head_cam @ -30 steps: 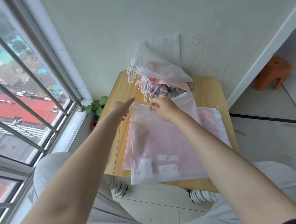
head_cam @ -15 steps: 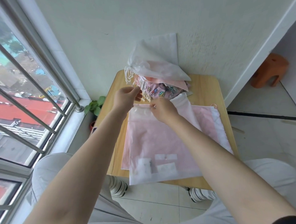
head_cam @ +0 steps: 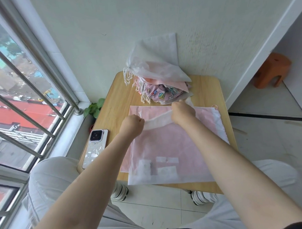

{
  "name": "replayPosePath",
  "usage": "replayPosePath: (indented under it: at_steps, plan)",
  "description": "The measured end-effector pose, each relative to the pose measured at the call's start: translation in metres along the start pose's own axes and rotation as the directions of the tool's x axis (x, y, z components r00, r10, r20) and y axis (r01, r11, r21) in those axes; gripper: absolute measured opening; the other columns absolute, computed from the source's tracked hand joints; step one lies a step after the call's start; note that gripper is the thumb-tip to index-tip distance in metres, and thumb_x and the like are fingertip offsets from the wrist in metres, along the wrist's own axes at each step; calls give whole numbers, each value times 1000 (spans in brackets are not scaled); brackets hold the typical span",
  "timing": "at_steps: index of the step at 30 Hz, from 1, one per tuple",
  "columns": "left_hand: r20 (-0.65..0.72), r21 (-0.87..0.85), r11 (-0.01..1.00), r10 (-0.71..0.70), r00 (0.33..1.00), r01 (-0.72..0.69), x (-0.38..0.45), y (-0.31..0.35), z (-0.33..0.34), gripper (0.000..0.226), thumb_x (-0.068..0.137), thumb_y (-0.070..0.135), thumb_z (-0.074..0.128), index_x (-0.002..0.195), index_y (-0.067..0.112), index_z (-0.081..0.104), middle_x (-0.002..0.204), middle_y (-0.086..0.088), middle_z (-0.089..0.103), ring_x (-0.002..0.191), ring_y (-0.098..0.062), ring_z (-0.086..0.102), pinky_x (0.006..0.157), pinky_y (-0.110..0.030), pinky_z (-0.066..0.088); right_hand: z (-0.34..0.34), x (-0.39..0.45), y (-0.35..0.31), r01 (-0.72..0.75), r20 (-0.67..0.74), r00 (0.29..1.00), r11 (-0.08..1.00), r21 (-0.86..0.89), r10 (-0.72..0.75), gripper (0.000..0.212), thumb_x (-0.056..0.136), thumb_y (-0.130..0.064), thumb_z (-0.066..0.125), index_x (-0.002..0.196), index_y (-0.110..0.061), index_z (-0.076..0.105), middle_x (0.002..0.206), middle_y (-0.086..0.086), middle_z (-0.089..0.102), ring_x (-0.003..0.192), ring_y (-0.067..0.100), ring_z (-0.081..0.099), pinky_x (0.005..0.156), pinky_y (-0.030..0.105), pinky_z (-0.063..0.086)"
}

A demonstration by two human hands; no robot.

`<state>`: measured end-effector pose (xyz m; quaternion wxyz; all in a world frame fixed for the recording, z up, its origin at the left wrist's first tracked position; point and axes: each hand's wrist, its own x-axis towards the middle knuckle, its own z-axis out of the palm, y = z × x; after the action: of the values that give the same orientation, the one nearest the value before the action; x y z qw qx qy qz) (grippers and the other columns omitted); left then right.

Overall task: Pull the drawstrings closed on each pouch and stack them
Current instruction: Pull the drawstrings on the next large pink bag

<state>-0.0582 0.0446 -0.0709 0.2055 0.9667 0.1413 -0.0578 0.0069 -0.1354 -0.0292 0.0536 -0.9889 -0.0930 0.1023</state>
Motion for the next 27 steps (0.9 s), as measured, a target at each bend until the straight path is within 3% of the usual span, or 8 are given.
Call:
replayPosePath:
  at_steps: [4,8,14,17,20,23,25,27]
  plan:
    - [-15,-15,999,-36,999,36,1,0,7,41,99,21,39,60,10,42,61,-4,43,64,-25,45,47,-30,24,-7,2,18,-165,-119,977,979,120,179,39,88,-1,52,126,-9,50,134,12,41,112,34,59,73,35,42]
    - [-19,-19,998,-56,998,56,2,1,8,37,99,20,39,65,7,48,62,-3,44,68,-26,48,47,-30,25,-4,5,30,-234,-211,934,940,247,288,34,90,2,50,124,-6,48,130,15,41,104,38,62,69,37,41]
    - [-29,-121,987,-111,993,107,3,-2,9,36,96,19,41,62,7,49,61,-5,49,61,-24,47,46,-29,26,-1,10,39,-212,-273,911,919,332,308,28,92,6,43,118,4,53,124,23,53,110,41,58,85,42,46]
    - [-89,-181,977,-133,987,115,3,-8,7,35,96,19,41,69,4,57,64,-10,55,62,-27,49,46,-29,28,0,12,45,-188,-301,899,903,387,317,26,91,8,39,107,7,59,114,24,59,103,39,60,73,35,40]
    - [-159,-172,977,-153,975,125,0,-14,3,36,97,19,39,74,-1,59,69,-13,55,67,-29,49,50,-31,30,0,13,49,-179,-296,888,858,482,351,20,93,1,42,86,3,60,97,22,64,81,31,55,65,30,32]
    - [-226,-172,973,-189,955,152,-1,-18,-3,35,100,19,37,74,3,54,70,-11,52,72,-32,49,58,-33,32,2,15,55,-182,-200,863,655,734,464,24,94,-8,44,74,-3,57,86,22,67,72,34,63,66,39,53]
    - [-276,-153,971,-219,936,182,-2,-26,-6,34,100,16,36,73,4,53,76,-17,57,74,-34,50,60,-34,32,1,17,63,-257,-28,807,394,883,590,24,93,-8,45,80,1,63,81,23,69,60,34,66,59,43,59]
    - [-293,-124,967,-251,923,224,-2,-37,-9,35,101,14,36,83,-2,61,87,-23,60,82,-38,55,64,-36,36,-1,18,69,-283,162,728,77,956,667,19,88,1,47,91,6,66,71,18,66,39,25,58,41,31,53]
